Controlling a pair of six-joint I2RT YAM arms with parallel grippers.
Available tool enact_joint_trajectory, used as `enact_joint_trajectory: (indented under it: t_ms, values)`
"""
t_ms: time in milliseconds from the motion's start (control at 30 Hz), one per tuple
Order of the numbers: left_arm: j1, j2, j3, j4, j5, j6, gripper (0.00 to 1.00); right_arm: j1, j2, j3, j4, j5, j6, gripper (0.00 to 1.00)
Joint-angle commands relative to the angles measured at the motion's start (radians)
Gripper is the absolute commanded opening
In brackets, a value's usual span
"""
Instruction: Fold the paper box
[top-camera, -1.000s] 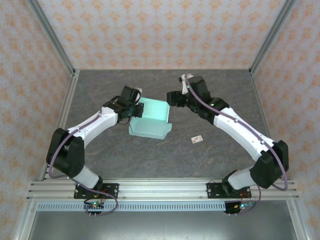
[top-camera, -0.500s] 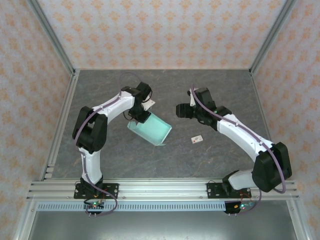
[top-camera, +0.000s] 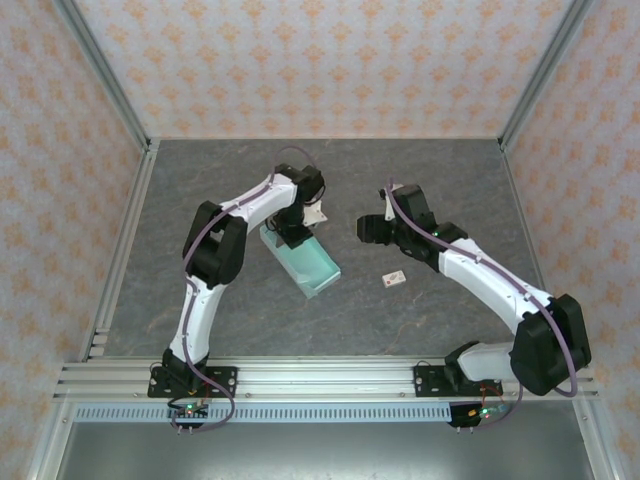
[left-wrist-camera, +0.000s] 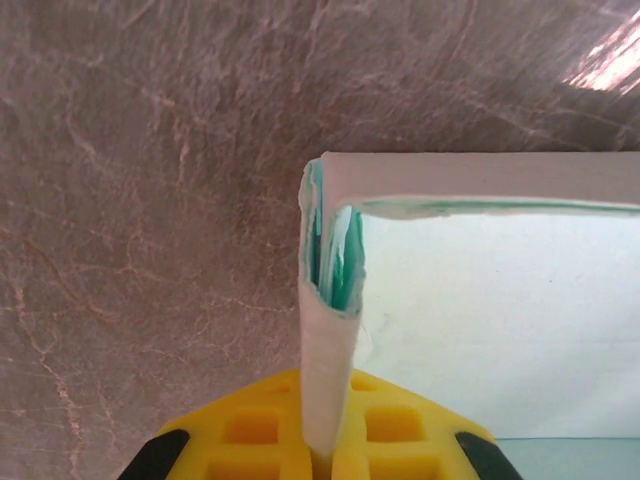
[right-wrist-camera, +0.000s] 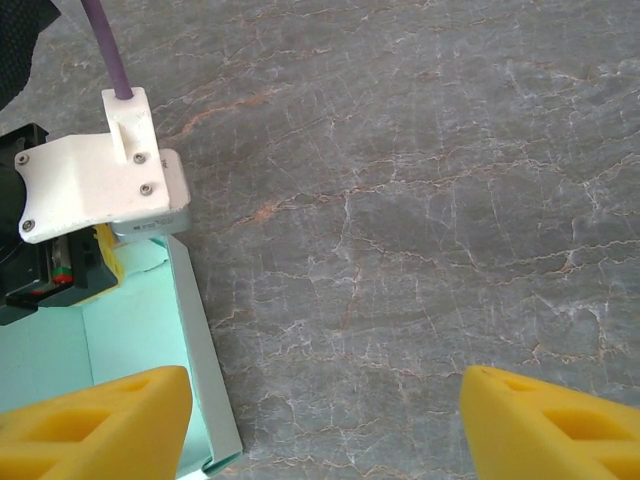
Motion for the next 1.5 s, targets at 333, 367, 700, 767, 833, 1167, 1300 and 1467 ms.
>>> enact_joint_trajectory:
  t_ms: [333,367,700,767,833,1167,1300,1467]
  values:
    - [-0.086,0.104,0.125,-0.027,-0.212,0.093,0.05,-0.005,-0.044,-0.037,0.016,0.055,-0.033,0.72]
    - [-0.091,0.095,0.129,-0.023,-0.210,0.104,0.05,-0.004,-0.047,-0.038,0.011,0.059,-0.033,0.72]
    - [-0.101,0.095,0.184,-0.008,-0.113,0.181,0.13,-0.008,-0.094,-0.060,-0.013,0.098,-0.041,0.72]
    - [-0.101,0.103,0.191,-0.019,-0.108,0.186,0.18,-0.008,-0.098,-0.064,-0.011,0.096,-0.039,0.72]
    - [-0.101,0.107,0.190,-0.028,-0.109,0.192,0.21,-0.009,-0.100,-0.069,-0.009,0.096,-0.038,0.72]
    - [-0.100,0.108,0.210,-0.050,-0.087,0.200,0.36,-0.009,-0.099,-0.078,-0.002,0.091,-0.038,0.72]
    - [-0.095,0.108,0.227,-0.054,-0.075,0.200,0.42,-0.009,-0.098,-0.081,0.002,0.089,-0.039,0.72]
    - [-0.085,0.101,0.266,-0.057,-0.068,0.188,0.49,-0.010,-0.097,-0.084,0.007,0.072,-0.029,0.72]
